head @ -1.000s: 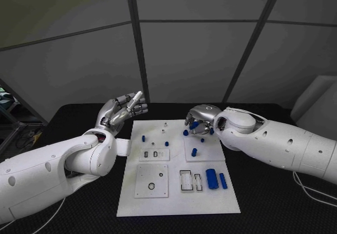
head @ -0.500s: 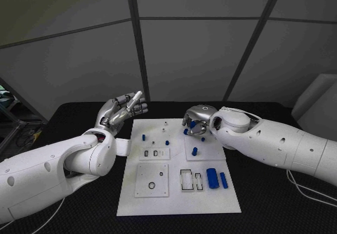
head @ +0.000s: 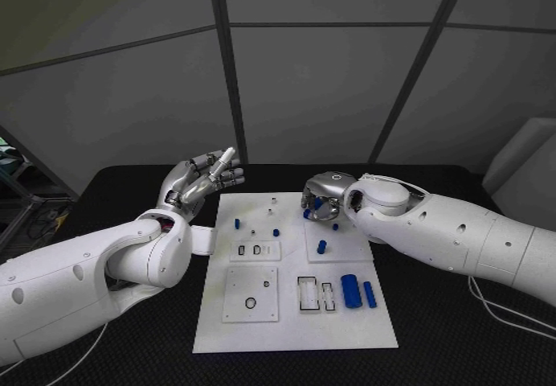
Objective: Assemble the parts on the task board
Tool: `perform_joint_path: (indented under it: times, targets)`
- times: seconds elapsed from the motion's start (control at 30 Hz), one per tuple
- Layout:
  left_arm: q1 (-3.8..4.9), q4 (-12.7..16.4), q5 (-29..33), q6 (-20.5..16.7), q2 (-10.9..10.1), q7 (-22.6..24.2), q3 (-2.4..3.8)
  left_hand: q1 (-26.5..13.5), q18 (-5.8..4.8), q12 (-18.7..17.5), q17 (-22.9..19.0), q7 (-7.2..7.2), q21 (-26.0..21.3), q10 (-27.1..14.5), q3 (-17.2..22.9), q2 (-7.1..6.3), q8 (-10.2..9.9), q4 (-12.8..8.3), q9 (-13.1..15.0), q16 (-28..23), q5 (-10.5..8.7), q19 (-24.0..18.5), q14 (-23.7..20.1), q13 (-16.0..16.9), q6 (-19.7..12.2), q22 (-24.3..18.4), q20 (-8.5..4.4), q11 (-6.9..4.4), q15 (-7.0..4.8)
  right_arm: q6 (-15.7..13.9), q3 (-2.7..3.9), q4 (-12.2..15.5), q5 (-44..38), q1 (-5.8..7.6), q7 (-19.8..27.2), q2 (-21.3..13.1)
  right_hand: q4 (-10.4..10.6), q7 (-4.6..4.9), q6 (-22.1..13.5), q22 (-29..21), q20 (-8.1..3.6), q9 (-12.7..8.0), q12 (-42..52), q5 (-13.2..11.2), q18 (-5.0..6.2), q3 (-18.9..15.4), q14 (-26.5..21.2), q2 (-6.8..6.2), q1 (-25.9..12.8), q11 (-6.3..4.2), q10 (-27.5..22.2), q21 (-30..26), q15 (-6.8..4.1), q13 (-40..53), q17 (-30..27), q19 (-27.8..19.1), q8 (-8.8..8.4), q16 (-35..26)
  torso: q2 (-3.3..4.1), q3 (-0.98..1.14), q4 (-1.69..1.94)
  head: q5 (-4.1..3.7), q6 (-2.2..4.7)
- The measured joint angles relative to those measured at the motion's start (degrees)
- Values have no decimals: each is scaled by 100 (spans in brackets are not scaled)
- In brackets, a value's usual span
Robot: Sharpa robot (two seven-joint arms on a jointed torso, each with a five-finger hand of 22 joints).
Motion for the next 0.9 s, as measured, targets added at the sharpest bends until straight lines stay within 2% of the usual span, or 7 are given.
perform_joint_path:
  times: [0.07, 0.3, 0.77, 0.9]
  targets:
    - [0, -1, -1, 4, 1, -3, 0, 10, -1, 0, 0, 0, 0, 0, 0, 11, 0, 0, 0, 0, 0, 0, 0, 0, 0, 0, 0, 0, 0, 12, 0, -8, 0, 0, 4, 5, 19, 25, 45, 28, 21, 1, 0, 0, 0, 59, 0, 0, 0, 1, 1, 44, 0, 0, 53, -21, 0, 50, 1, 0, 1, 0, -1]
    - [0, 2, -2, 20, 0, -18, 1, 38, -1, 0, 0, -31, 0, -44, 0, 38, 0, 0, -5, 0, 0, 0, 0, 0, -31, 0, 0, 4, 0, 56, 0, -34, 0, 0, 12, 26, 83, 9, 138, 121, 22, 0, 0, -28, 0, 267, 0, 0, 0, 1, 81, 191, 0, 0, 279, -61, 0, 269, 12, -3, 1, -10, -5]
    - [1, 18, -2, 48, -23, -47, 3, 38, -1, 0, -4, -31, 0, -44, 0, 38, 0, 0, -5, 0, 0, 0, 0, -6, -32, -1, 0, 4, 0, 76, 7, -95, 1, 11, 27, 83, 162, -25, 264, 205, 8, -5, 0, -128, -1, 417, 0, 0, 0, -30, 194, 309, 0, -1, 471, -117, -4, 448, 31, -8, 6, -18, -24]
    - [1, 20, -2, 54, -32, -54, 3, 59, -1, 0, -6, -31, 0, -44, 0, 59, 0, 0, -5, 0, 0, 0, 0, -6, -31, -3, 0, 4, 0, 13, 4, -23, 1, 10, 37, 32, 194, -27, 352, 232, 0, 1, 0, -132, -1, 449, 0, -1, -1, -48, 278, 357, 0, 10, 552, -124, 2, 524, 32, -9, 6, -7, -38]
